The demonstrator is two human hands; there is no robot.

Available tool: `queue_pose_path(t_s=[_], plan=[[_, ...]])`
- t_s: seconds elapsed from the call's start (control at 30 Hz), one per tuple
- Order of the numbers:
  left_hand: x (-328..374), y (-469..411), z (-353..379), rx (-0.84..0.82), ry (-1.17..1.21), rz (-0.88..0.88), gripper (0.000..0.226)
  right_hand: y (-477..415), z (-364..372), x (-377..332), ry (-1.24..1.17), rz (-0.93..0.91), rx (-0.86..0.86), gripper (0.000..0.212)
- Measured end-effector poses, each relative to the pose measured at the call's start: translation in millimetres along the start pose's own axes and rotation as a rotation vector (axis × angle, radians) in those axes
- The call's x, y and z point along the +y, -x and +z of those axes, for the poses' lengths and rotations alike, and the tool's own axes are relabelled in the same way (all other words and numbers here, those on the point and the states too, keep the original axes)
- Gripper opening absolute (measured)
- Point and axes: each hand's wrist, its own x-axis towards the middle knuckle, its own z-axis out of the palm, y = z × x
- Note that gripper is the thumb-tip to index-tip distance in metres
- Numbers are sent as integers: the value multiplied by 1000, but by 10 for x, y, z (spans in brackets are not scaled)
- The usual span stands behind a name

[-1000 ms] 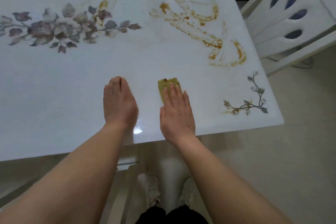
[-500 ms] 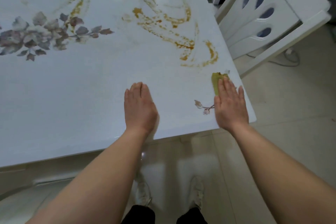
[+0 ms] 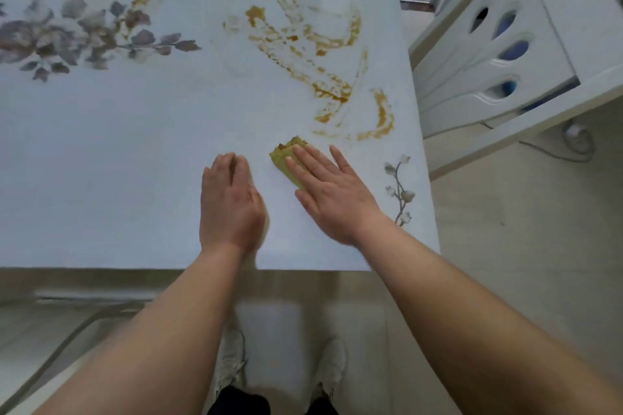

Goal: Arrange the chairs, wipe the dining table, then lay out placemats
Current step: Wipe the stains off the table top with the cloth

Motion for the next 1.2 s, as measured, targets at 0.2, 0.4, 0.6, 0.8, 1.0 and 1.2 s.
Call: queue_pose_path(t_s=[0.2, 0.4, 0.6, 0.8, 1.0, 1.2], plan=[[24, -7, -24, -14, -6, 9, 46, -314, -205, 836, 5, 264, 21, 56], [34, -15, -31, -61, -26, -9, 50, -346, -180, 542, -21, 356, 30, 60], [15, -30, -9, -65, -56, -4, 50, -481, -86, 4, -21, 16, -18, 58], [28, -17, -10, -45, -26, -12, 46, -494, -183, 867, 5, 307, 24, 57], [28, -22, -6, -33, -12, -5, 42, -39, -99, 755, 6, 485, 62, 59], [33, -9, -14, -54, -47, 7, 42, 379, 27, -71, -66, 261, 25, 61]])
